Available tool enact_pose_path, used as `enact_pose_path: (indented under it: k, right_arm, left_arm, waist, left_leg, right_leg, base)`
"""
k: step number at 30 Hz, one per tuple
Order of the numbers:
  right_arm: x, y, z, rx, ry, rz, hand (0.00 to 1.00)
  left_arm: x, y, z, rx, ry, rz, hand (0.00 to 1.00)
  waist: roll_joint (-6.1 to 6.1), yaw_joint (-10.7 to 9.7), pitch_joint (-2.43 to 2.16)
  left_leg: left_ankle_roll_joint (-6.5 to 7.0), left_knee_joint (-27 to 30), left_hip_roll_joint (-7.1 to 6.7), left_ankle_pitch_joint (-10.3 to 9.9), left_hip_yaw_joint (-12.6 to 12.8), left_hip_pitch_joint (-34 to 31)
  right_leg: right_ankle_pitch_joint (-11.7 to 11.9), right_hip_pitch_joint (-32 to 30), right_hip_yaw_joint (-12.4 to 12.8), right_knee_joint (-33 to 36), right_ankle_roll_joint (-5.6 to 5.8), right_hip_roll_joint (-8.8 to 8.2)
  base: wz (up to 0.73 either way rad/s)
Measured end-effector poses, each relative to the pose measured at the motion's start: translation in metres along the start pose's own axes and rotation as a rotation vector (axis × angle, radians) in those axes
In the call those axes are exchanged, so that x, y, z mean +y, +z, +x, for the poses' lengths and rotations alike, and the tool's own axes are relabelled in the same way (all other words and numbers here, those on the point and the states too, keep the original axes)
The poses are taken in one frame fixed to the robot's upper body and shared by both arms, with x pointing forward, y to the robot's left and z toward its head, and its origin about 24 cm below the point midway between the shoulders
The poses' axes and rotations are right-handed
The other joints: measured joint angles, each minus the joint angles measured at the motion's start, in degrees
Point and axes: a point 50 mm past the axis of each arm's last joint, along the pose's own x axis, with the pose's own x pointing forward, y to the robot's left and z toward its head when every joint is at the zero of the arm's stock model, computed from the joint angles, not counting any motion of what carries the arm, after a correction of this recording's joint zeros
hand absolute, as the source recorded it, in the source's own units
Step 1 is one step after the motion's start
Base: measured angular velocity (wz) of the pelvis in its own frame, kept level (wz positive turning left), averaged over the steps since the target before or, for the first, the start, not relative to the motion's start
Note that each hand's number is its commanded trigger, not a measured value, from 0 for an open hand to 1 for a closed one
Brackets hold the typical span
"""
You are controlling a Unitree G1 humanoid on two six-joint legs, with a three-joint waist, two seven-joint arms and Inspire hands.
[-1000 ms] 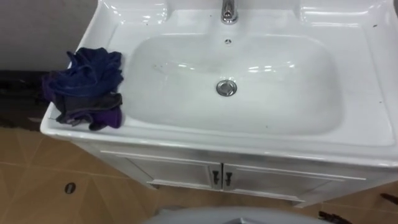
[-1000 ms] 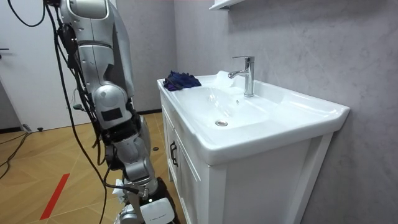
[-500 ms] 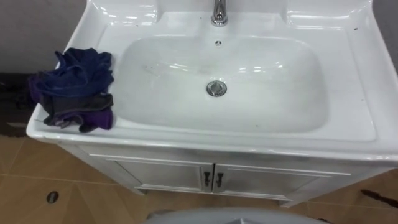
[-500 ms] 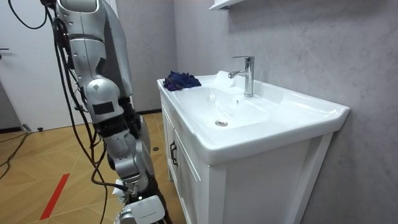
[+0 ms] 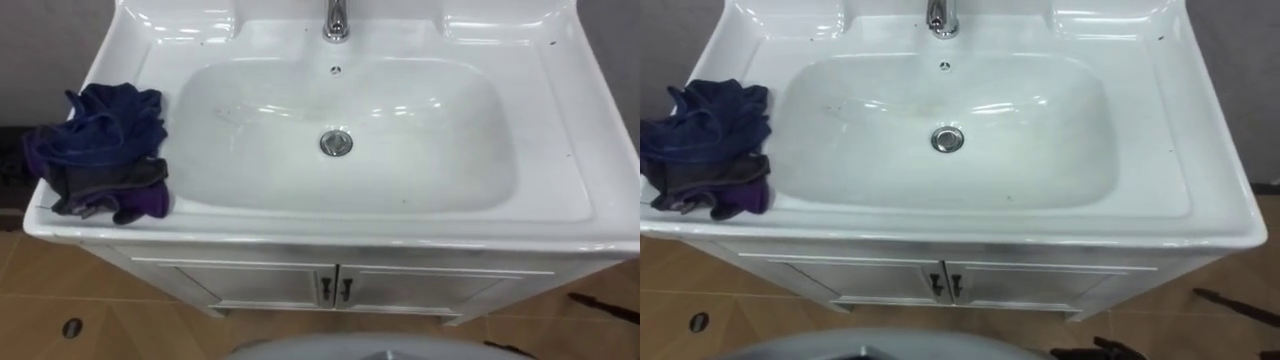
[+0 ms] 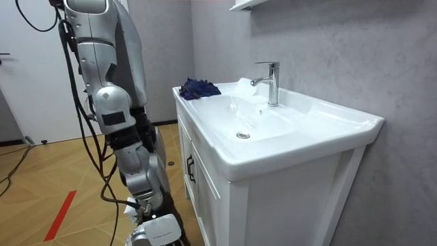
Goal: Wipe basin
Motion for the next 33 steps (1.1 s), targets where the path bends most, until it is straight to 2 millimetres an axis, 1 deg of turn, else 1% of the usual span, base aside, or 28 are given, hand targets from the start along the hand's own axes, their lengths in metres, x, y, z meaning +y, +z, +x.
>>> enact_pose_path:
  k: [1, 3, 5, 8, 10, 14, 17, 20, 22, 25, 27, 33]
  right_arm:
    - [0.001, 0.0, 0.0, -0.002, 0.003, 0.001, 0.0]
    - [0.004, -0.003, 0.0, 0.002, 0.01, 0.01, 0.0]
    - [0.006, -0.003, 0.001, 0.0, 0.015, 0.019, 0.0]
    - [0.008, -0.004, 0.001, 0.003, 0.019, 0.019, 0.0]
    - [0.01, -0.008, 0.001, 0.014, 0.014, 0.04, 0.0]
    - [0.012, -0.013, 0.001, 0.026, 0.019, 0.069, 0.0]
    - [0.014, -0.014, 0.001, 0.035, 0.023, 0.08, 0.0]
    - [0.017, -0.015, 0.002, 0.045, 0.02, 0.083, 0.0]
    - [0.018, -0.014, 0.002, 0.046, 0.016, 0.082, 0.0]
    - [0.018, -0.013, 0.002, 0.045, 0.009, 0.077, 0.0]
    - [0.019, -0.013, 0.002, 0.044, 0.01, 0.084, 0.0]
    - [0.019, -0.013, 0.003, 0.055, 0.011, 0.089, 0.0]
  left_arm:
    - [0.0, 0.001, 0.0, -0.002, -0.003, -0.001, 0.0]
    - [-0.002, 0.005, 0.001, -0.01, -0.021, -0.004, 0.0]
    - [-0.003, 0.007, 0.001, -0.016, -0.032, -0.007, 0.0]
    - [-0.003, 0.006, 0.001, -0.011, -0.04, -0.001, 0.0]
    - [-0.004, 0.004, 0.0, -0.003, -0.043, 0.019, 0.0]
    - [-0.011, -0.01, -0.004, 0.069, -0.075, 0.037, 0.0]
    - [-0.017, -0.018, -0.007, 0.104, -0.111, 0.037, 0.0]
    - [-0.019, -0.024, -0.009, 0.127, -0.13, 0.04, 0.0]
    - [-0.019, -0.026, -0.009, 0.134, -0.139, 0.043, 0.0]
    - [-0.02, -0.026, -0.009, 0.143, -0.149, 0.046, 0.0]
    - [-0.02, -0.024, -0.009, 0.146, -0.158, 0.047, 0.0]
    - [-0.021, -0.023, -0.009, 0.16, -0.176, 0.05, 0.0]
  waist:
    - [-0.17, -0.2, 0.0]
    - [-0.7, -0.6, 0.06]
    - [-1.02, -0.6, 0.24]
    - [-1.49, -0.5, 0.22]
    - [-1.76, -0.5, 0.24]
    - [-2.41, -0.1, 0.22]
    - [-2.92, 0.3, 0.19]
    - [-3.07, 0.4, 0.09]
    - [-3.13, 0.4, 0.14]
    - [-3.1, 0.0, 0.21]
    - [-3.0, -0.1, 0.14]
    - [-2.88, -0.1, 0.05]
  left_leg:
    - [0.0, 0.0, 0.0, 0.0, 0.2, 0.0]
    - [0.0, 0.0, 0.06, 0.0, 1.9, 0.1]
    - [0.0, 0.0, 0.06, 0.0, 2.6, 0.0]
    - [0.0, -0.1, 0.04, 0.0, 3.1, 0.0]
    - [0.0, -0.2, 0.04, 0.0, 3.2, -0.1]
    - [0.0, -0.1, 0.04, 0.0, 3.2, 0.1]
    - [0.0, -0.1, 0.05, 0.0, 3.9, 0.2]
    - [0.02, -0.1, 0.05, 0.0, 4.0, 0.3]
    - [0.15, -0.1, 0.05, -0.1, 4.3, 0.7]
    - [0.78, -0.1, 0.04, -0.5, 4.4, 0.7]
    - [1.04, -0.1, -0.07, -0.7, 4.3, 0.6]
    - [1.43, 0.0, -0.4, -0.9, 4.4, 0.5]
  right_leg:
    - [0.0, 0.0, 0.0, -0.1, 0.02, 0.0]
    - [0.0, 0.0, 0.5, -0.3, 0.05, 0.0]
    - [0.0, -0.3, 1.0, -0.3, 0.08, -0.01]
    - [0.1, -0.5, 1.5, -0.3, 0.12, 0.0]
    - [0.1, -0.3, 1.5, -0.3, 0.12, 0.01]
    - [0.1, -0.2, 1.4, -0.3, 0.12, 0.0]
    - [0.1, -0.5, 1.6, -0.4, 0.13, -0.03]
    - [0.1, -0.4, 2.1, -0.4, 0.13, -0.02]
    - [0.1, -0.2, 2.3, -0.3, 0.17, -0.05]
    - [0.1, 0.1, 2.1, -0.3, 0.49, -0.11]
    - [0.2, 0.1, 1.7, -0.3, 0.72, -0.26]
    - [0.4, 0.4, 1.3, -0.3, 1.04, -0.62]
  base:
    - [-0.05]
    - [-0.12]
    - [-0.15]
    - [-0.11]
    - [0.0]
    - [0.0]
    - [-0.01]
    - [-0.01]
    - [-0.02]
    - [0.08]
    - [0.05]
    - [0.01]
